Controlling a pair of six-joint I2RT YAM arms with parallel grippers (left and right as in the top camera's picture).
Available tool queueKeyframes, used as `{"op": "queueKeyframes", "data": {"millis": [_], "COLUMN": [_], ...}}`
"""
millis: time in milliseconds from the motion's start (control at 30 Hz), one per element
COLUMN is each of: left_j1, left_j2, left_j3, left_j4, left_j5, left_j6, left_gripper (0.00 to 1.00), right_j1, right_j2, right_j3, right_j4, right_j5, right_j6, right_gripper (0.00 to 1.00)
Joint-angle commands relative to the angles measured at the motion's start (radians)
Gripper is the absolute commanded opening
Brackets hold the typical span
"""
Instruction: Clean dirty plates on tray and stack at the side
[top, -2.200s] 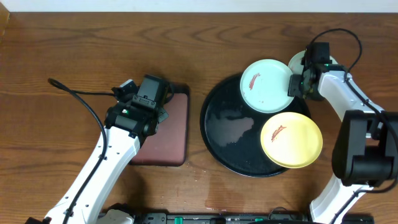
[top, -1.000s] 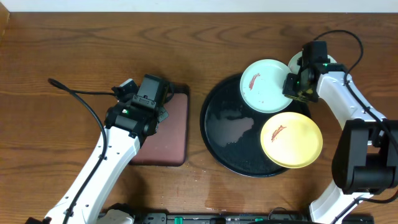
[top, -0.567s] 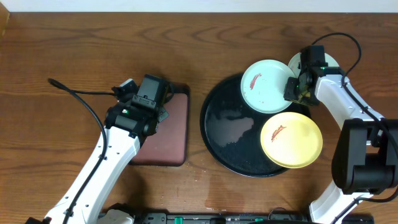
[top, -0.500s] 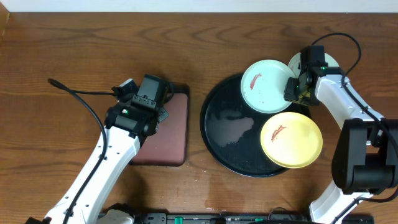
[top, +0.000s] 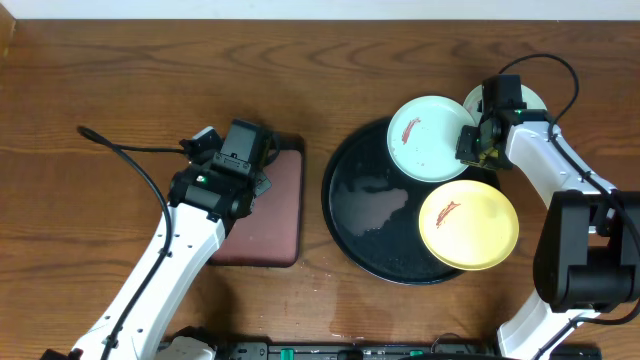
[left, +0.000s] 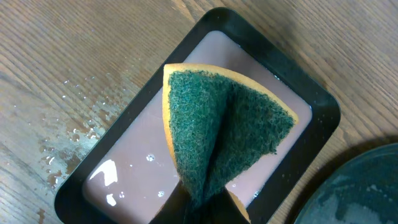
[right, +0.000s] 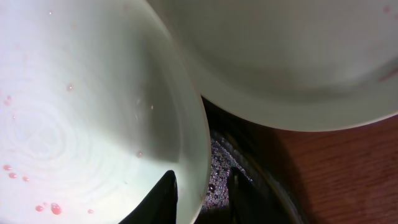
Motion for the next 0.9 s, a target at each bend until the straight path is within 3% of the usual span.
{"op": "queueKeyframes", "data": {"millis": [0,133,467,867], "left_j1": [0.004,0.004,0.004,0.004], "left_j2": [0.005,0.005,0.005,0.005], "left_j3": [-0.014,-0.014,-0.014,-0.014], "left_j4": [0.001,0.001,0.002,0.013], "left_j5": [-0.012,-0.013,-0.013,-0.013], "left_j6": [-0.002,-0.002,-0.002,0.047], "left_gripper": [0.08,0.08,0.07,0.08], "right_j1": [0.009,0.011,0.062,0.192], "right_j2": [0.009,0.009,0.009,0.009], "right_j3": [-0.033,-0.059,-0.059,-0.059], "right_j4": [0.016,0.058,0.090,0.062], "right_j5": [-0.002,-0.042,-0.069,-0.149], "right_j6": [0.005,0.005,-0.097,-0.201], "right_gripper": [0.26,0.25,0.01,0.01]}}
